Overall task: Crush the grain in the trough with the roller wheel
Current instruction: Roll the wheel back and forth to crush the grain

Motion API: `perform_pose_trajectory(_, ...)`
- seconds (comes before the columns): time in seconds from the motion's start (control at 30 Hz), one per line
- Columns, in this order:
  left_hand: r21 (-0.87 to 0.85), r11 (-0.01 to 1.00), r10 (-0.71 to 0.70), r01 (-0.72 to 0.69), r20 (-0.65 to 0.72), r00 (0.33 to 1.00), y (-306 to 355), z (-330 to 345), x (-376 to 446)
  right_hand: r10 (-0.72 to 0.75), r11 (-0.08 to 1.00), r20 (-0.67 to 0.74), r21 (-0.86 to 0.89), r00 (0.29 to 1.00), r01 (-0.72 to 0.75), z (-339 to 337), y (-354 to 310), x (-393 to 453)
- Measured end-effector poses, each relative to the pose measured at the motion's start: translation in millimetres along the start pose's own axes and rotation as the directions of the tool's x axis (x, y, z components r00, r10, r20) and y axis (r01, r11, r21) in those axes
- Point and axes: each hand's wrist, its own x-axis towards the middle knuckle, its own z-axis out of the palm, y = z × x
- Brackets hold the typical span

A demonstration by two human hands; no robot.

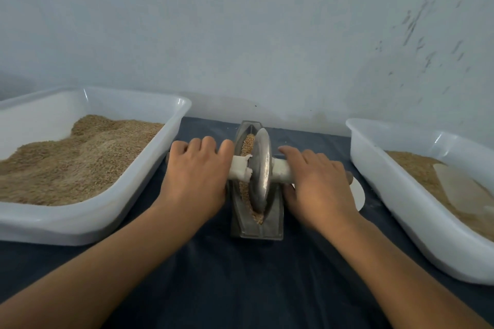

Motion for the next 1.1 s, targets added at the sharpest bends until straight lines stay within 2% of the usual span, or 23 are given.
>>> perform_pose_trajectory(0.33, -0.067, 0.997, 0.029, -0.024, 0.066, 0.997, -3.6, 16.1, 30.4, 0.026, 0.999, 0.084, 0.017, 0.996, -0.027, 14.4, 8.4, 26.3)
perform_pose_trajectory(0.47, -0.090, 0.996, 0.008, 0.002, 0.104, 0.995, -7.5, 29.1, 41.7, 0.024, 0.999, 0.098, -0.039, 0.995, -0.020, 21.6, 10.8, 41.3)
perform_pose_trajectory(0.73, -0.072, 0.997, -0.018, 0.024, 0.075, 0.997, -9.8, 48.9, 65.6, 0.099, 0.995, 0.225, -0.024, 0.969, -0.096, 33.3, 17.6, 78.4)
perform_pose_trajectory(0.9, -0.051, 0.998, -0.039, 0.039, -0.005, 0.999, -7.5, 58.7, 79.9, 0.143, 0.988, 0.331, 0.002, 0.933, -0.152, 34.8, 24.1, 94.4)
perform_pose_trajectory(1.1, -0.049, 0.998, -0.039, 0.039, -0.002, 0.999, -8.3, 61.3, 87.0, 0.138, 0.988, 0.402, 0.006, 0.905, -0.153, 32.6, 24.3, 106.1)
